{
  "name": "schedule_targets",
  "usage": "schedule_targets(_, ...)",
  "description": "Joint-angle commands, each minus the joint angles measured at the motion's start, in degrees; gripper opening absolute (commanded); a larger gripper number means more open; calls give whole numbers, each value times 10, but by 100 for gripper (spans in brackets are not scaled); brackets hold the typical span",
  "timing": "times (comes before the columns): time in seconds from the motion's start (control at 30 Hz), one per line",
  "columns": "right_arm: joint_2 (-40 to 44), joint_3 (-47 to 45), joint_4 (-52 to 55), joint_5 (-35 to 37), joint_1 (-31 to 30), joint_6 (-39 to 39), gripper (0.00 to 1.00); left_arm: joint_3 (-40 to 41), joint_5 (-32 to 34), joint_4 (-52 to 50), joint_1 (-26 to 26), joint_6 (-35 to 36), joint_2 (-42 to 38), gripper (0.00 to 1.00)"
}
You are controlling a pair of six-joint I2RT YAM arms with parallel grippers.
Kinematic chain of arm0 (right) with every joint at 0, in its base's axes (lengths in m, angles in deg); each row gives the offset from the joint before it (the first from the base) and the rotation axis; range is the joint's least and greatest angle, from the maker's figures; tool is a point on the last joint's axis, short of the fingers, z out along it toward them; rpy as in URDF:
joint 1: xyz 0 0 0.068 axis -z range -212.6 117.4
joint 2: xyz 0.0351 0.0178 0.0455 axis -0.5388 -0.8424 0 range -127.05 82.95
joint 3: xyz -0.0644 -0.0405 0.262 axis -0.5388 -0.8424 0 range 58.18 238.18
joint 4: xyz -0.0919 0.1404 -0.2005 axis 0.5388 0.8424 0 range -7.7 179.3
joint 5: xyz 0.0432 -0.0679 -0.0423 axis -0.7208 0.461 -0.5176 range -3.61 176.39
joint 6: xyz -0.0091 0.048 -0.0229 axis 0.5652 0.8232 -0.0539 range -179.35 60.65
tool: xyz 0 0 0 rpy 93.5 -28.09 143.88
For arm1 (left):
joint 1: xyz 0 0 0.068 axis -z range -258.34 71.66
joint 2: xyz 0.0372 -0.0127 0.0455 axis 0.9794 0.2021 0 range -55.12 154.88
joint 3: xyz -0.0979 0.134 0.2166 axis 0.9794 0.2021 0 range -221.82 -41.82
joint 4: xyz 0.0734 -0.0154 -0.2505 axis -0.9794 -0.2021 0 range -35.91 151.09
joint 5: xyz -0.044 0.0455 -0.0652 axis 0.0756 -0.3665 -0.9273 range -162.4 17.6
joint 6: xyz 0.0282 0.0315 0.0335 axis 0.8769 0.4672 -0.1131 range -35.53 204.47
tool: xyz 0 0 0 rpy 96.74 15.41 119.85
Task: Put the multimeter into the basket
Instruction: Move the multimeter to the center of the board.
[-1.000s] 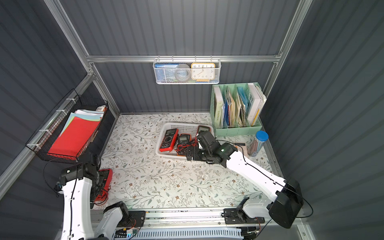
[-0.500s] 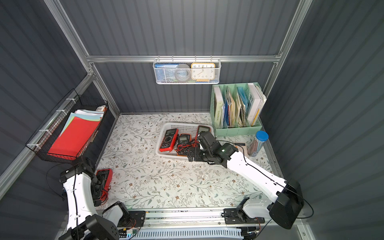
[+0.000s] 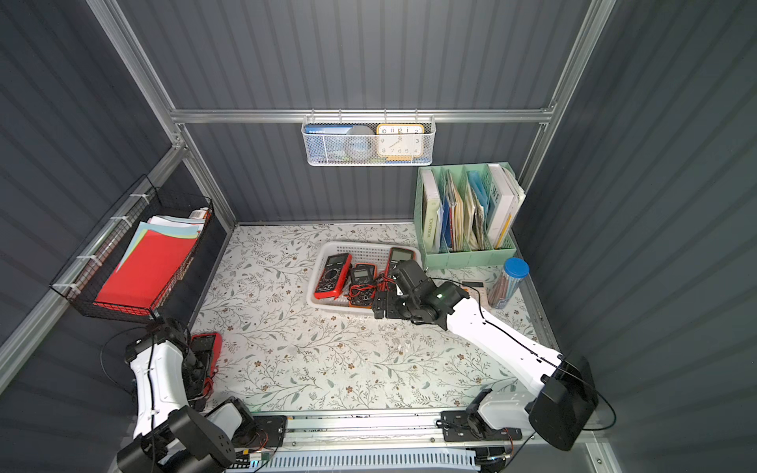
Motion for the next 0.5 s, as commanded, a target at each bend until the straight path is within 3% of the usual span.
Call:
schedule_targets(0.0,-18,-6,-7,-9,9,-8,99,16,-14,-16,5,-41,-46,99)
schedule_targets(0.2,-54,21,11,-33,15,-18,99,36,18,2,-6,-91,-123,99)
schedule_targets(0.47,-41,11,15,-38,33,-31,99,-67,34,18,-61,-45,7,99)
